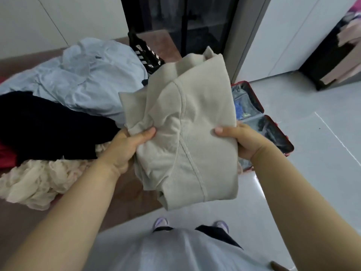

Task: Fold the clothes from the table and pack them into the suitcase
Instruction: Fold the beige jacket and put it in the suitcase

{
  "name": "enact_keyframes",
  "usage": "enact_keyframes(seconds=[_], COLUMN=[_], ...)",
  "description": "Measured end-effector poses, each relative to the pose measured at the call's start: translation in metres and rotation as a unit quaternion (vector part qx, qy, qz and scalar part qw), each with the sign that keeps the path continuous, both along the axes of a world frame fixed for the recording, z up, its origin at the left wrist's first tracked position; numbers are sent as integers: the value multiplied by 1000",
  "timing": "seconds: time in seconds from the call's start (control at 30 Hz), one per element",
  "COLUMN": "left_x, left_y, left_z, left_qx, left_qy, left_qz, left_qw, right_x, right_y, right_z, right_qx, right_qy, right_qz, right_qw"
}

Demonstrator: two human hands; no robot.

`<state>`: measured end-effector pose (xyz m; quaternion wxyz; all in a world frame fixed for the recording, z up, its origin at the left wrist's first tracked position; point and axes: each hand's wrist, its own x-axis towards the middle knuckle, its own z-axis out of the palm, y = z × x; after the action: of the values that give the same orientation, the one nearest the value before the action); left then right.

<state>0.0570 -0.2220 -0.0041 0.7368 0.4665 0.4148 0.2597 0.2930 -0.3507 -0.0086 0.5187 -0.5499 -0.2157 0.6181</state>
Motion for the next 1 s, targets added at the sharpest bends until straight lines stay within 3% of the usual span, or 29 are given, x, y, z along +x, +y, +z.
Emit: enact_keyframes(seconds=[0.2, 0.43, 0.57, 0.8, 1.0], left_x=[110, 275, 332, 404, 460], left_y=[-52, -148, -176, -185, -164], left_z=[18, -26, -49, -84, -129], left_qx=[-5, -126, -180, -214, -270], left_qy=[-51, 12, 38, 104, 175], left_qz=[-22, -91, -138, -139, -114], left_qw=[998, 988, 973, 961, 940], right_x=[89, 202, 251, 311, 373], right_y=[-78, -211, -254, -271, -245], right_z=[-7, -43, -53, -88, -117], right_qx=[37, -85, -108, -169, -256], right_qy=[34, -7, 4, 45, 50], right_qz=[-56, -116, -169, -204, -165], right_qw=[997, 990, 980, 963, 951])
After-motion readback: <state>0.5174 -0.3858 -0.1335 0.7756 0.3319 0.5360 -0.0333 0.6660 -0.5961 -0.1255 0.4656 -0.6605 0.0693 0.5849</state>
